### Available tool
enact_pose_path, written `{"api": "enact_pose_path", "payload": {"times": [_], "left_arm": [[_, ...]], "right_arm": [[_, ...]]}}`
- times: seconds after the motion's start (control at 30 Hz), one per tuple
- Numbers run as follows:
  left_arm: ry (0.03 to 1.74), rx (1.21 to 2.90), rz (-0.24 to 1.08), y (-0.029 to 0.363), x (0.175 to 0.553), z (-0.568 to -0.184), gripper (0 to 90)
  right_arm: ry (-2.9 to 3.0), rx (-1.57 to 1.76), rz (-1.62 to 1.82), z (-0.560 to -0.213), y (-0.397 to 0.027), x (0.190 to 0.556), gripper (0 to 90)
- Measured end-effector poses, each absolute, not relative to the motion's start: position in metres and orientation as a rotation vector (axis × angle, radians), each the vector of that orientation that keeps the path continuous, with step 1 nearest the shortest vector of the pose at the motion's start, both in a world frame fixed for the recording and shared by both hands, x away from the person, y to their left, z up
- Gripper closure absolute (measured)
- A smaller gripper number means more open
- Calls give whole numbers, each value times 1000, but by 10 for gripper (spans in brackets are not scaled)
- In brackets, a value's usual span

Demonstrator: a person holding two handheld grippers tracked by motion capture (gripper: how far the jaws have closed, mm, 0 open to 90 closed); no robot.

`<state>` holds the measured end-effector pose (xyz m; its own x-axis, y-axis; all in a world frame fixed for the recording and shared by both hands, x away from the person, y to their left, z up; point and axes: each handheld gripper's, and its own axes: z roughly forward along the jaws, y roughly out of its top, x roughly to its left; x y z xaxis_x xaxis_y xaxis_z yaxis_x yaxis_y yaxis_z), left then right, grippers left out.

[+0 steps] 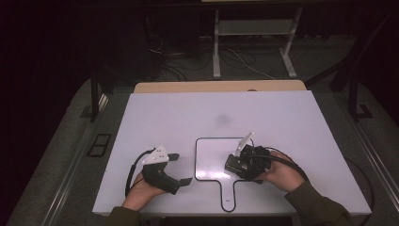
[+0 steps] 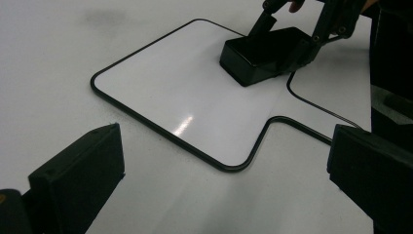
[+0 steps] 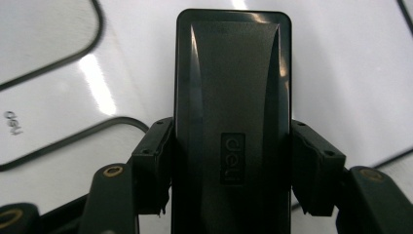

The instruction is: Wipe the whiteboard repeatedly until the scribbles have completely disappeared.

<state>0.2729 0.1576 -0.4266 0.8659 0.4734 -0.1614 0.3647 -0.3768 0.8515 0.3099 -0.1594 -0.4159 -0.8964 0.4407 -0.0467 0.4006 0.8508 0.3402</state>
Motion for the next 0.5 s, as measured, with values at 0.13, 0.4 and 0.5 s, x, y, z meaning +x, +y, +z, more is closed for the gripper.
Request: {"api": "enact_pose_path", "payload": {"times": [0.13, 0.4, 0.5], "left_arm": [[613, 2004, 133, 158, 273, -427, 0], [615, 2004, 131, 158, 273, -427, 0], [612, 2004, 131, 158, 273, -427, 0]], "right_arm": [[2907, 686, 503, -416, -159, 314, 387], [2868, 713, 481, -416, -161, 323, 387], [2896, 680, 500, -416, -157, 314, 387]]}}
